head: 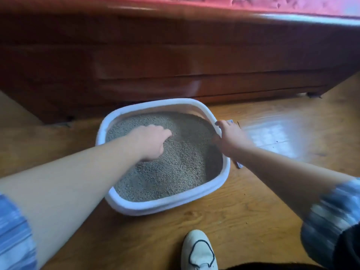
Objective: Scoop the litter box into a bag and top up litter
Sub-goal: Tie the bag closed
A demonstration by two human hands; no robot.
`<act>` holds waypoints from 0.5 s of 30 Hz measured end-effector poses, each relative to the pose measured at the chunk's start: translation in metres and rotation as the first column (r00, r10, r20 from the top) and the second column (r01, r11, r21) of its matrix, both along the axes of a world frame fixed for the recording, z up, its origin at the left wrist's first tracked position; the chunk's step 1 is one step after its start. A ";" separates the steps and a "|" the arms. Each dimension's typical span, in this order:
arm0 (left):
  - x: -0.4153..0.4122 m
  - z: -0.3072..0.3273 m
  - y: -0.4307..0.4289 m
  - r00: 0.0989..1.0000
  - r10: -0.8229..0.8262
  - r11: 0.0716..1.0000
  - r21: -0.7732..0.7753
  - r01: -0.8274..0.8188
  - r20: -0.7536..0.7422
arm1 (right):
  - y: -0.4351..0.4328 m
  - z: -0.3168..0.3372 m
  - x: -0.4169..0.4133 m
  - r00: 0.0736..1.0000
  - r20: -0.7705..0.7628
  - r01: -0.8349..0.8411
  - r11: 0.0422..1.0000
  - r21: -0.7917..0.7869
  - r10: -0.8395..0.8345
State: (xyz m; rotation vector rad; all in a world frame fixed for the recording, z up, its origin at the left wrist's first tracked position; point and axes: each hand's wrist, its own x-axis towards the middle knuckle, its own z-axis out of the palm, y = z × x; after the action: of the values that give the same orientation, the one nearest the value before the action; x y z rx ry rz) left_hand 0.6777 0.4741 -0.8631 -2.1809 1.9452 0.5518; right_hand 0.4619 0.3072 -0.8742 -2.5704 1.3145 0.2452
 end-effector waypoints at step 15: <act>0.141 0.086 0.242 0.937 0.305 0.949 0.028 -0.314 0.172 | 0.214 0.077 0.205 0.822 0.004 -0.569 0.820 0.050 0.570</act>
State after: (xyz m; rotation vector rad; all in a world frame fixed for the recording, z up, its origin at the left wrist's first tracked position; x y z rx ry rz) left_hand 0.8192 0.7156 -0.7774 -2.4277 1.4959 0.4440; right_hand 0.6671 0.5215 -0.7971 -2.8533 0.4858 0.3895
